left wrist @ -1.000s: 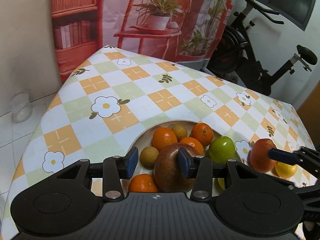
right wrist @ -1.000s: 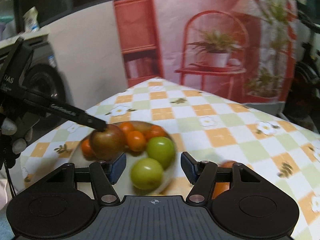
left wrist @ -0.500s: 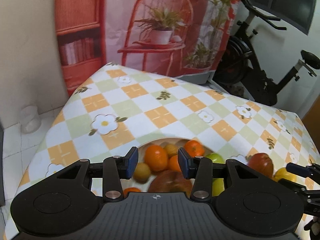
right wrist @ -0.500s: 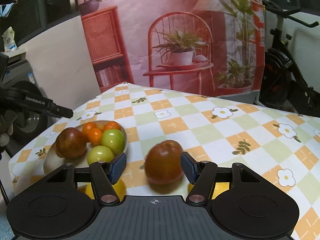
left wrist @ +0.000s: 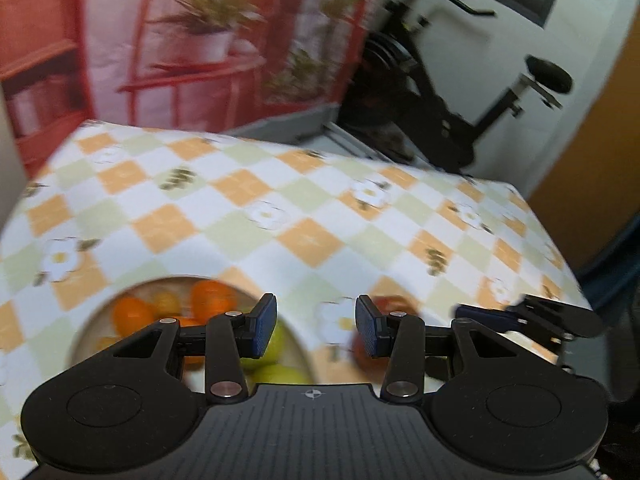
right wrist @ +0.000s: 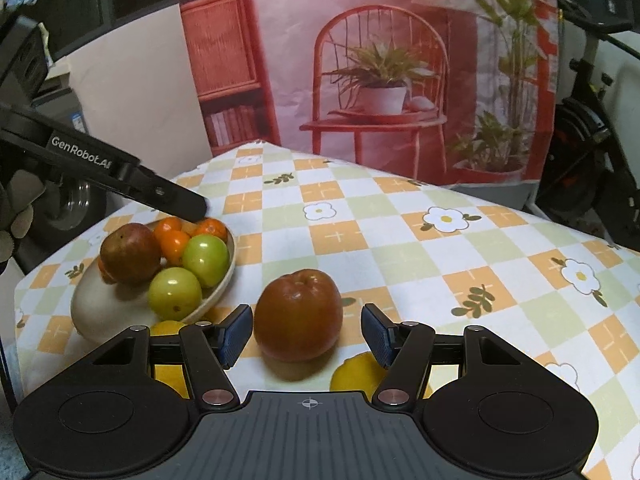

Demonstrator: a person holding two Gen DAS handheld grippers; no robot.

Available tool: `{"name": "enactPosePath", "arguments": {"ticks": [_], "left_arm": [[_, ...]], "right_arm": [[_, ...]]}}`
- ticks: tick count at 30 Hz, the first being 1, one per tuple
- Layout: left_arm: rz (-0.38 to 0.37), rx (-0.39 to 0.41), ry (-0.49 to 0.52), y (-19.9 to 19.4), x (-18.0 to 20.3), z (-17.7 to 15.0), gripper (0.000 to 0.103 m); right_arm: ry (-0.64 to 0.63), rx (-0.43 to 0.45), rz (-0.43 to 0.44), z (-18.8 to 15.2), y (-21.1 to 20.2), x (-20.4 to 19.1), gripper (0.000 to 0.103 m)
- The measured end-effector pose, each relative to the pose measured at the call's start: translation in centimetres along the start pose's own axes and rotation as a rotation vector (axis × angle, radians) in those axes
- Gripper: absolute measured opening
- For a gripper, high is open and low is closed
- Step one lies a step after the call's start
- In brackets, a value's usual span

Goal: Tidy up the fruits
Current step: 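Move the right tool to another red apple and grasp it while the left tool holds its apple, then carry both apples onto the plate and open both tools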

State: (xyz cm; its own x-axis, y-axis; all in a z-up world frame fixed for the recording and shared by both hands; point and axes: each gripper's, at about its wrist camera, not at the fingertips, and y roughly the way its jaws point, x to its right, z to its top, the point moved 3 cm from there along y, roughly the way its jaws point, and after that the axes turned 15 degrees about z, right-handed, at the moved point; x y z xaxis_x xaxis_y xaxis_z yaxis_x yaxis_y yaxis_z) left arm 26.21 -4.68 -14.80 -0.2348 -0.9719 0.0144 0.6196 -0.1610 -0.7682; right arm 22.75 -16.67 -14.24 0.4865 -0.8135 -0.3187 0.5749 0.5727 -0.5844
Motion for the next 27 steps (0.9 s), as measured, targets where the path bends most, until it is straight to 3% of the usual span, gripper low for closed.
{"name": "enactPosePath", "arguments": {"ticks": [12,16,20,27], "left_arm": [[-0.118,-0.130,-0.033,4.0,2.9,0.3,0.043],[-0.130,-0.152,-0.019,4.7,3.5,0.2,0.042],[-0.134,-0.171,-0.013,5.4,3.8,0.1,0.034],[-0.154,-0.179,-0.023,6.0,3.7,0.2,0.034]], "right_arm": [[-0.022,-0.065,0.054,0.7,1.9,1.0,0.057],[-0.024,-0.092,0.063,0.9,2.7,1.2,0.057],[-0.018,-0.105,0.078,1.0,3.2,1.4,0.057],[-0.008,-0.142,0.092,1.0,4.0,1.5,0.058]]}}
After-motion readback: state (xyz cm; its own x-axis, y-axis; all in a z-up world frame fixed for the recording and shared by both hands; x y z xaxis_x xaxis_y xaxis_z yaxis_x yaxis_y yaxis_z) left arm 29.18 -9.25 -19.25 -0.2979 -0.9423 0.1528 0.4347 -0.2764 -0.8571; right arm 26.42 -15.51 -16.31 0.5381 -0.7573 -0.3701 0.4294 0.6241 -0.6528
